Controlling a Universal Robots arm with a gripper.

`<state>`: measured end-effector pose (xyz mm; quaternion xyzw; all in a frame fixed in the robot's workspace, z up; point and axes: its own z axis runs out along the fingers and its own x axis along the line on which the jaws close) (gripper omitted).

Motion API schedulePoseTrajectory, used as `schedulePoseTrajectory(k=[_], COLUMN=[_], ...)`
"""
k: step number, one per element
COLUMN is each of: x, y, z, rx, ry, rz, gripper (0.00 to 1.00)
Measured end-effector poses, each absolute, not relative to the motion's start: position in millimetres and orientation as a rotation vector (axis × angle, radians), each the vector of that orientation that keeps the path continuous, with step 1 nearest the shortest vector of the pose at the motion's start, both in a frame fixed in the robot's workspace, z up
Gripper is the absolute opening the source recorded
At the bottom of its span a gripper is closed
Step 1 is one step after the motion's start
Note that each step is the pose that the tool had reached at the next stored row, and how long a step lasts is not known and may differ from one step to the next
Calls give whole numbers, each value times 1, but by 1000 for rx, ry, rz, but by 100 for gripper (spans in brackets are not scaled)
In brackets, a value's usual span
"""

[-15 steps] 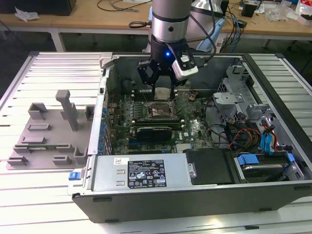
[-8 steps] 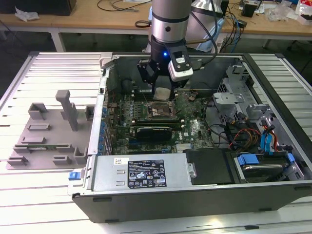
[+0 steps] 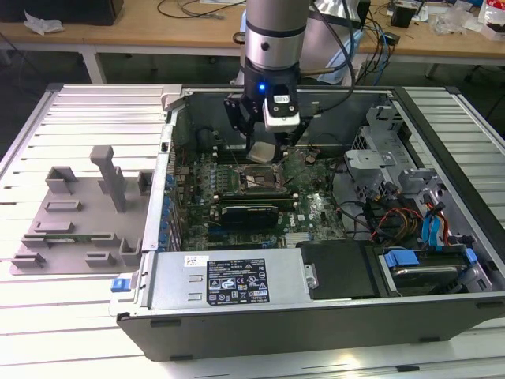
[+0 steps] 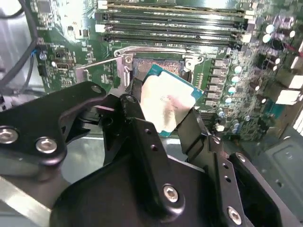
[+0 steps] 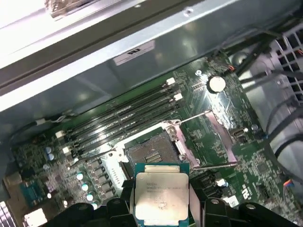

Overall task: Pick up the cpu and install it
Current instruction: 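Place the cpu into insertion slot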

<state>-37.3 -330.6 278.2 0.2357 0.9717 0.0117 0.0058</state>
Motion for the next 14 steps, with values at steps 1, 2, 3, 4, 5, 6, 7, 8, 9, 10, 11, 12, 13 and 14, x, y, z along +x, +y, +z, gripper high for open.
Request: schedulePoseTrajectory(k=[1,2,3,4,5,6,7,8,9,10,11,12,13,14], x=[-37,-37,-37,-37,-37,-37,-37,-37,-37,-37,-37,-37,-37,-37], y=[-331,-331,-331,-331,-331,-331,-331,-331,-331,-331,-331,-331,-331,-331], z=[278,278,278,278,277,277,277,277,277,276,276,276,275,275], rx=[782,839,883,931,985,1034,1094,1136,1188,1231,1298,1347,1396,1429], ry=[3030,3015,3002,2987,2969,2952,2930,2913,2892,2874,2843,2820,2796,2779], rz=[36,36,36,35,35,35,34,34,33,33,32,32,32,31], gripper=[55,55,55,55,55,55,55,55,55,55,55,55,55,55])
